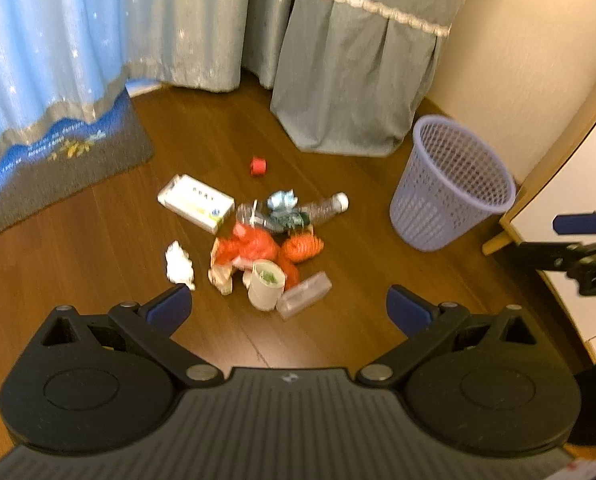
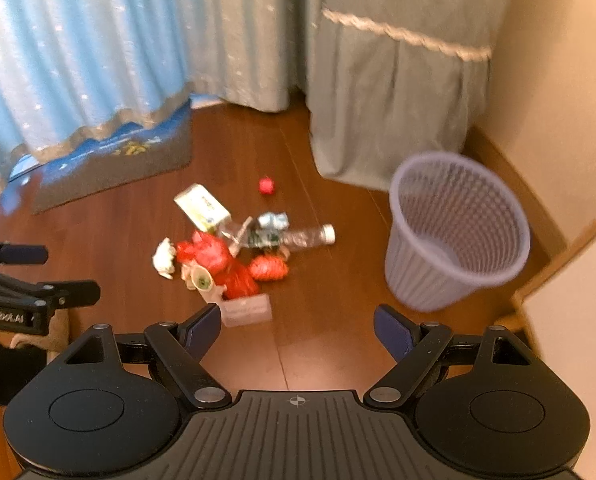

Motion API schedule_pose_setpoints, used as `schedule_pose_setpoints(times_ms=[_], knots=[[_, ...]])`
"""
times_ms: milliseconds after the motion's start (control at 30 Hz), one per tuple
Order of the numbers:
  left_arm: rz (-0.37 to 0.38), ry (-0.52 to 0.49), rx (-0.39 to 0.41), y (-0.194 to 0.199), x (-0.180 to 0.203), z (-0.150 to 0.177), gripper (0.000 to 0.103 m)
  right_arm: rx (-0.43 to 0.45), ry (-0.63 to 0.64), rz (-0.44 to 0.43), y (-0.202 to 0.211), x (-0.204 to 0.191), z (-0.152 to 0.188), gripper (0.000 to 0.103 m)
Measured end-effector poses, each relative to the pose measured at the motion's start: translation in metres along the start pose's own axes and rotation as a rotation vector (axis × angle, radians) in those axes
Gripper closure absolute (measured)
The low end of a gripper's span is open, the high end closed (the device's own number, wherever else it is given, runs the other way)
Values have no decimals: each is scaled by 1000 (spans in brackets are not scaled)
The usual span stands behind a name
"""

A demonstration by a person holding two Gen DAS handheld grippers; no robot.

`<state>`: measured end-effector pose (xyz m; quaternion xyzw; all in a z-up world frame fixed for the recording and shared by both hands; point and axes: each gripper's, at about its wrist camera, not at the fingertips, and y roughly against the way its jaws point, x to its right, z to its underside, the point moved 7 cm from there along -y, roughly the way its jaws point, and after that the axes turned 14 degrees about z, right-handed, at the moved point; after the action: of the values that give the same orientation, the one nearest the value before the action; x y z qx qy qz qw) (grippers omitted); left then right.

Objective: Collect trash
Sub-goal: 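Move the right gripper to the rim of the lavender wastebasket, then grasp the wastebasket rim with the right gripper and tilt it up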

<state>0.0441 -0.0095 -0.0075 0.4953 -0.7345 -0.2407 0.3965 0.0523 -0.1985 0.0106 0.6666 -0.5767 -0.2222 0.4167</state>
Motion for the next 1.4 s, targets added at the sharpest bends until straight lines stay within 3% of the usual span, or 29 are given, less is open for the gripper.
schedule_pose_setpoints(times_ms=[267, 500, 667, 833, 933, 1133, 1233, 1400], knots=[[29, -33, 73, 24, 11, -51, 1, 98, 130, -65, 52, 29, -65, 21], [33, -159, -12, 22, 13, -91, 1, 151, 157, -86, 42, 85, -97, 21], [61, -245, -47, 8, 2, -117, 1, 138, 95, -96, -6, 114, -78, 21], [140, -306, -50, -45, -21, -117, 1, 103, 43, -112, -86, 117, -41, 21], [163, -326, -47, -87, -42, -106, 1, 108, 54, -117, -134, 110, -20, 40], [201, -303, -80, -152, -83, -82, 2, 180, 105, -48, -209, 107, -7, 47], [206, -253, -52, -169, -95, -72, 2, 206, 161, -41, -235, 100, -3, 49], [237, -196, 13, -178, -94, -53, 2, 262, 262, -21, -262, 90, 10, 66]])
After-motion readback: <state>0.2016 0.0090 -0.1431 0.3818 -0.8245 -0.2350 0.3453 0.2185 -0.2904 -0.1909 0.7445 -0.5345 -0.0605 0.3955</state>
